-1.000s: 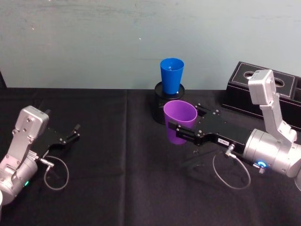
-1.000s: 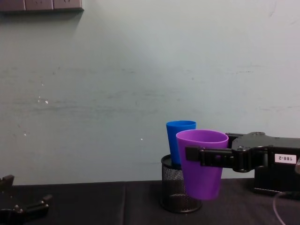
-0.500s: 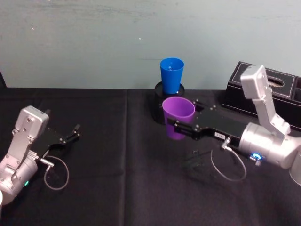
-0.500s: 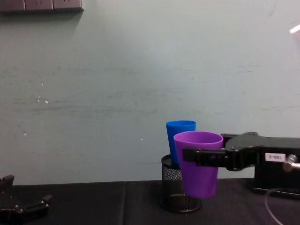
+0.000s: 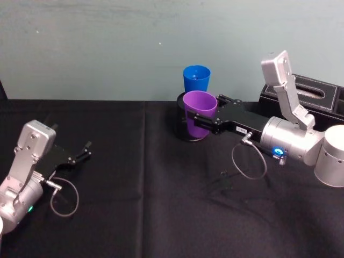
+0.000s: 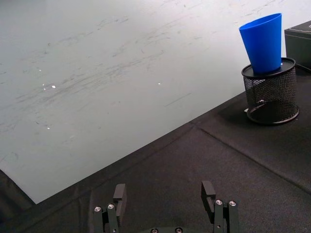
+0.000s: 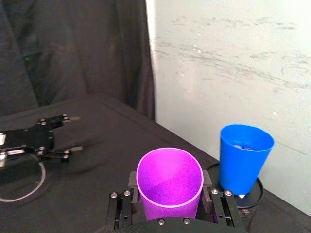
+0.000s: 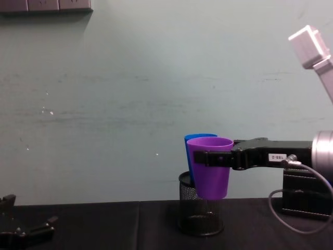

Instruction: Pick up one cup with a gripper and tap it against the other cup.

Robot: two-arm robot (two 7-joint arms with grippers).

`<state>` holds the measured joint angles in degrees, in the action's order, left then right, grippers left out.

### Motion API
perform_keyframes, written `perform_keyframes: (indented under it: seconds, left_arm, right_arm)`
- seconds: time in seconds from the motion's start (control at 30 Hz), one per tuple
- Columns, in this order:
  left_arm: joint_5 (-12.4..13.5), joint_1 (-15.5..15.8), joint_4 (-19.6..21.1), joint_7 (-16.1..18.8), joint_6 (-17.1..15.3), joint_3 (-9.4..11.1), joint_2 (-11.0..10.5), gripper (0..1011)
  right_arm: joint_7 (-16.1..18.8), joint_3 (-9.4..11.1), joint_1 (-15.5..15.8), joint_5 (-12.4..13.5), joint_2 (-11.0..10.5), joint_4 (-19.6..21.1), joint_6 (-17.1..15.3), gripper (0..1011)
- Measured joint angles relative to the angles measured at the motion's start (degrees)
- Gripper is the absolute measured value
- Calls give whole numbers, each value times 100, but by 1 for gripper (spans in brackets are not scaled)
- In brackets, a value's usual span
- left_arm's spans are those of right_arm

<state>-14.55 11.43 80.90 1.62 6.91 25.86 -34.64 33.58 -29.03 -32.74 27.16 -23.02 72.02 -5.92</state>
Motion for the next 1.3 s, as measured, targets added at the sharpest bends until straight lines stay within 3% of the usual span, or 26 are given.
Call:
perform_keyframes:
  seconds: [0.47,1.3]
  left_arm:
    - [0,0,0,0,0,0,0,1011]
    - [0,0,0,0,0,0,0,1011]
  right_arm:
    - [-28,-53,-521,-72,416,-934,13,732]
    - [-8,40,-977,-258,827,-1811,249,732]
